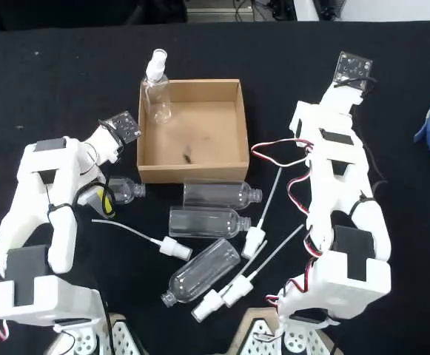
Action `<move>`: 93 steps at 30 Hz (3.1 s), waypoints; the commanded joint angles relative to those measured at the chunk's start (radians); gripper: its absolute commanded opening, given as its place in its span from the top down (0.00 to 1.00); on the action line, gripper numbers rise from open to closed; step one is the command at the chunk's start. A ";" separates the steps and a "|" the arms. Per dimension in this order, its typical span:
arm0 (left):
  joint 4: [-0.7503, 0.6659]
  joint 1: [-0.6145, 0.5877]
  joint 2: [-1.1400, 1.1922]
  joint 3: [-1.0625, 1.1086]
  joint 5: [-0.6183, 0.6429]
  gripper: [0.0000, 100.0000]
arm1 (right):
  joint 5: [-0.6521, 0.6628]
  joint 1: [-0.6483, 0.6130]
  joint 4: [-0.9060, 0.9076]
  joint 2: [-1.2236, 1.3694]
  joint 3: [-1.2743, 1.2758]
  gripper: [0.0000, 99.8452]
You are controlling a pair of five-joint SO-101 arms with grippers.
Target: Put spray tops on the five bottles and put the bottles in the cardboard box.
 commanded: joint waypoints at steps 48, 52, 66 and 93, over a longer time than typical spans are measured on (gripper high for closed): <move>0.252 -0.487 -0.008 -0.074 0.061 0.91 | -0.003 -0.003 -0.018 -0.002 -0.041 0.99; 0.394 -0.510 -0.008 -0.168 0.061 0.81 | -0.003 -0.003 -0.018 -0.002 -0.041 0.99; 0.736 -0.397 -0.006 -0.572 0.092 0.84 | -0.003 -0.003 -0.017 -0.005 -0.042 0.99; 0.344 0.007 0.149 -0.716 0.667 0.84 | -0.003 -0.003 -0.018 -0.004 -0.044 0.99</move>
